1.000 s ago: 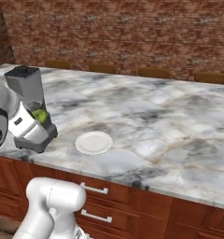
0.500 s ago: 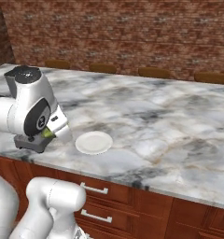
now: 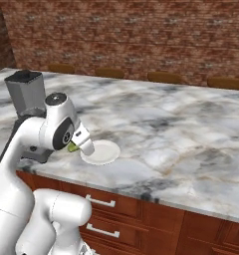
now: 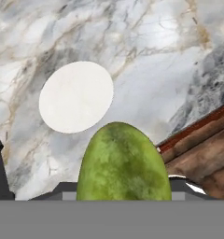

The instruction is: Pick the kiwi and mango from the fridge and place them on the plate next to the blender to make a fruit smoothie.

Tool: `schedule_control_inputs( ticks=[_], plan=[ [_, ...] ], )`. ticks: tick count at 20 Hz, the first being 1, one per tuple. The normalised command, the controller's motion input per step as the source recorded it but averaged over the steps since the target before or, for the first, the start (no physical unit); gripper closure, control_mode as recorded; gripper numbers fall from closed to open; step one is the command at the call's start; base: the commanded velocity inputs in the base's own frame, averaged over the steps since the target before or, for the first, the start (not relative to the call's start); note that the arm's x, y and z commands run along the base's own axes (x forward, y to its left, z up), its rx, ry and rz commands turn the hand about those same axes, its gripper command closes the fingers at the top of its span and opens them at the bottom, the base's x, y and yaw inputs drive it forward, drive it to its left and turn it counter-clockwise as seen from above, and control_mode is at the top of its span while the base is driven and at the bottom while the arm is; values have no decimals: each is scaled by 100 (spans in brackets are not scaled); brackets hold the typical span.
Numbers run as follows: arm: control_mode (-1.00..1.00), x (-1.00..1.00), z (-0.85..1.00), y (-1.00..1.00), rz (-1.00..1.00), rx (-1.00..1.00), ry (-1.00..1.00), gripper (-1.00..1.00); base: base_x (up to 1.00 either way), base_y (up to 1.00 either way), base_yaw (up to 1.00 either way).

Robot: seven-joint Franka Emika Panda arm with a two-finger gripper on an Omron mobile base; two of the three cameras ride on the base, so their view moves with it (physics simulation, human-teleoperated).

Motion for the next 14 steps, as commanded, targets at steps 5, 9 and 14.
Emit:
schedule_control_inputs(
  ticks=[5, 9, 14],
  plan=[
    [-100, 93, -42, 0, 0, 0, 0, 100, 0, 0, 0],
    [-100, 76, -27, 0, 0, 0, 0, 100, 0, 0, 0],
    [-100, 71, -29, 0, 0, 0, 3, 100, 0, 0, 0]
  ],
)
